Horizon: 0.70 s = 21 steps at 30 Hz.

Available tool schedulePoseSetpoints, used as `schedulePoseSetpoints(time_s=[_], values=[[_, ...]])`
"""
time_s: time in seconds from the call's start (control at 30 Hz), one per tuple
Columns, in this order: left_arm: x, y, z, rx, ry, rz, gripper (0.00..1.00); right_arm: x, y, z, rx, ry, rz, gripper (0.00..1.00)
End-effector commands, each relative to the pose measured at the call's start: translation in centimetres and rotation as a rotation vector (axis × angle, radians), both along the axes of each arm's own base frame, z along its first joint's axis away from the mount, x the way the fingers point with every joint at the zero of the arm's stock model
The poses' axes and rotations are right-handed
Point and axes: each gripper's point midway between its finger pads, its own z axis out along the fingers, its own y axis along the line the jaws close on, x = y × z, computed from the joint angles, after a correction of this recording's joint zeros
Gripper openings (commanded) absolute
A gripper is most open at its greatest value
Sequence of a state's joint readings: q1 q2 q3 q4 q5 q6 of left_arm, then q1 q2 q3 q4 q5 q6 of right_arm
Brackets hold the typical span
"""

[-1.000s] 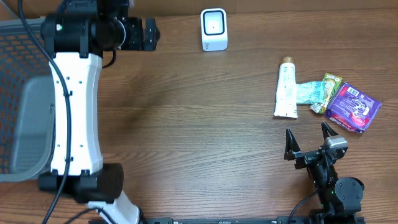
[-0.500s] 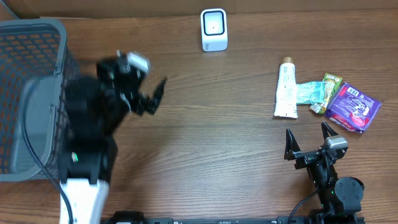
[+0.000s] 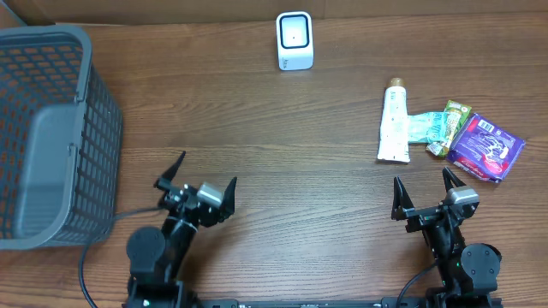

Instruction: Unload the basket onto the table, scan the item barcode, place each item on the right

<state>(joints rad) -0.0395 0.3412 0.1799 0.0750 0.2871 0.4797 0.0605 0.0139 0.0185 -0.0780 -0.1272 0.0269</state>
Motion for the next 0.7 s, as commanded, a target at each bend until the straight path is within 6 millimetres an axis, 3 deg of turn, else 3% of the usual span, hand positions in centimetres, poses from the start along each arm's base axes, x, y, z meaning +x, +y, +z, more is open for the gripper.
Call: schedulePoseSetpoints(time_s=[0.0, 0.33, 0.47, 0.67], values=[[-0.7, 0.3, -1.4, 0.033, -0.039, 0.019, 1.00, 0.0, 0.1, -0.1, 0.006, -0.005, 0.007, 1.00], [-1.7, 0.6, -5.2, 0.167, -0.029, 0.016, 1.00, 0.0, 0.1, -0.1, 0.006, -0.005, 0.007, 1.00], [-2.0, 0.6, -3.8, 0.157, -0.089, 0.020, 1.00, 0.0, 0.1, -0.1, 0.006, -0.005, 0.007, 1.00], [-2.0, 0.6, -3.8, 0.157, -0.086, 0.020, 1.00, 0.0, 0.1, -0.1, 0.006, -0.005, 0.007, 1.00]])
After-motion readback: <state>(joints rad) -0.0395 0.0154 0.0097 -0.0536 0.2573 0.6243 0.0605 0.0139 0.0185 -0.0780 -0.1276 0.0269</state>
